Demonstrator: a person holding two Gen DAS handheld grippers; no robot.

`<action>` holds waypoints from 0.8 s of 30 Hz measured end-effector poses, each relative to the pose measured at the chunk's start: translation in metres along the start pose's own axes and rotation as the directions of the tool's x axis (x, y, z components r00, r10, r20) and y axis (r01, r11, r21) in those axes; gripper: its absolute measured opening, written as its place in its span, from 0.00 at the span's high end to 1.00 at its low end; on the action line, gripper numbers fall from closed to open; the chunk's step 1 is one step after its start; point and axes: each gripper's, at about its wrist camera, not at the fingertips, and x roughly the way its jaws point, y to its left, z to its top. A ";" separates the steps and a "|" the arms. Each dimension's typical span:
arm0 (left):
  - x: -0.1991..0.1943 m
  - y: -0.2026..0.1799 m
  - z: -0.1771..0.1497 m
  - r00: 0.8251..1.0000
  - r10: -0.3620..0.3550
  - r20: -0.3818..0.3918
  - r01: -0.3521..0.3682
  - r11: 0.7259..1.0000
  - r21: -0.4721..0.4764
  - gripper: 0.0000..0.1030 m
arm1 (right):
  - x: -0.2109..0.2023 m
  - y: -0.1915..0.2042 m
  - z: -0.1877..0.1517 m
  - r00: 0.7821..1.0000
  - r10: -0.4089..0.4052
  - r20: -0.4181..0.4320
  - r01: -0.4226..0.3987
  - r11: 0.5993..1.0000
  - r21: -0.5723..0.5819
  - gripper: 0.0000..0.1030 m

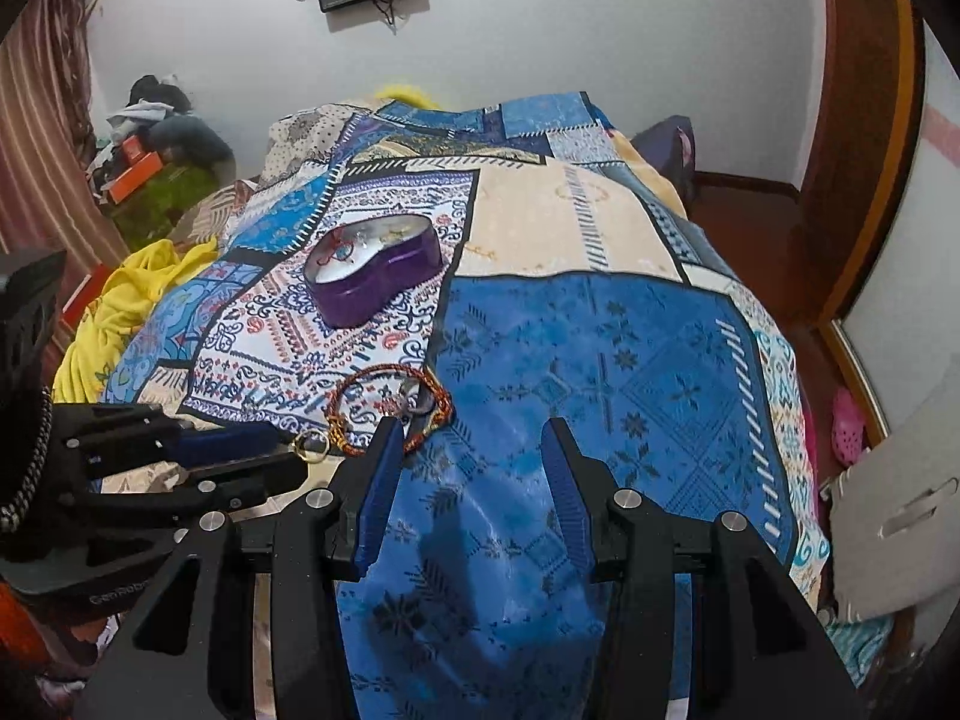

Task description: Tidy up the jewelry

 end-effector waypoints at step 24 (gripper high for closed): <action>0.014 0.009 0.008 1.000 0.012 0.028 -0.011 1.000 -0.024 0.93 | 0.014 0.008 0.006 0.996 0.084 -0.001 -0.084 0.996 -0.011 0.58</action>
